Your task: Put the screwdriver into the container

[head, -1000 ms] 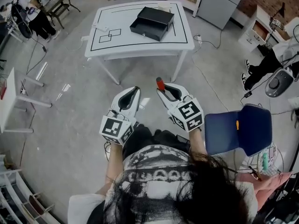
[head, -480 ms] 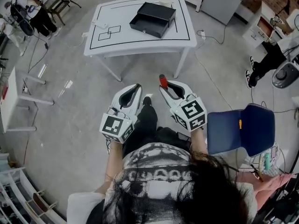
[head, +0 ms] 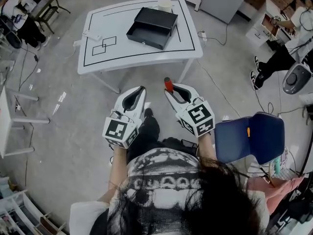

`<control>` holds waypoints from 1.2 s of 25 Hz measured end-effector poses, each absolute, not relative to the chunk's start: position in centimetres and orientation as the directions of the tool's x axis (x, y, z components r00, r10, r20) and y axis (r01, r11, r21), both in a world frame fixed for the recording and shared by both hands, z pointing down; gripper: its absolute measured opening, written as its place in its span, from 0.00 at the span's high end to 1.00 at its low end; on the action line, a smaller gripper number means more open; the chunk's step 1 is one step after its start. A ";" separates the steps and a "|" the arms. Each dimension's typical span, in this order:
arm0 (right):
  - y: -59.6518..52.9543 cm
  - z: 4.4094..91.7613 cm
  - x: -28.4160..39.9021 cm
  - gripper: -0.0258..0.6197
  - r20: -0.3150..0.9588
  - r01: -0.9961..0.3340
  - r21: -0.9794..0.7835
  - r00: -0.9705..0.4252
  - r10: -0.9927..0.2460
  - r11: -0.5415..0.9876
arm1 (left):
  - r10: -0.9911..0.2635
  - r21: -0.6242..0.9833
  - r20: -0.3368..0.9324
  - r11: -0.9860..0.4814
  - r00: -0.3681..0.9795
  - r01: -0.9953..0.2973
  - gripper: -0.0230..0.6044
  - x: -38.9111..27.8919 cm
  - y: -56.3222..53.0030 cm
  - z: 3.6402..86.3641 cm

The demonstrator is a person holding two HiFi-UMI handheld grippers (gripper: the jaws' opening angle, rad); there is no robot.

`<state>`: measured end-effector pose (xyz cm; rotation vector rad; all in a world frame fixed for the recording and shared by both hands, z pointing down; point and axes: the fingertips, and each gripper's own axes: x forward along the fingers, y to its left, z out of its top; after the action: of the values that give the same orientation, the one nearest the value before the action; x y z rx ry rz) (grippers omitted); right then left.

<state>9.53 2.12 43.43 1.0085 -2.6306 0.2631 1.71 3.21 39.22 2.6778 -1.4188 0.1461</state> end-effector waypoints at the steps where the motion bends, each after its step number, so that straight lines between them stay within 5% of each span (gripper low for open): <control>1: 1.1 43.5 9.0 0.82 0.356 -0.678 -0.059 -0.700 -0.619 0.733 | -0.813 0.052 0.138 -0.564 0.565 -0.824 0.96 1.2 2.1 39.2; 30: -17.9 44.5 -2.3 0.82 0.442 -0.727 -0.025 -0.623 -0.645 0.686 | -0.738 0.100 0.162 -0.648 0.655 -0.755 0.96 -9.6 -17.2 40.7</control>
<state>-2.32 -17.87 44.51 1.0687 -2.4975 0.2815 -9.60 -17.17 40.70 2.7114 -1.2329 0.1599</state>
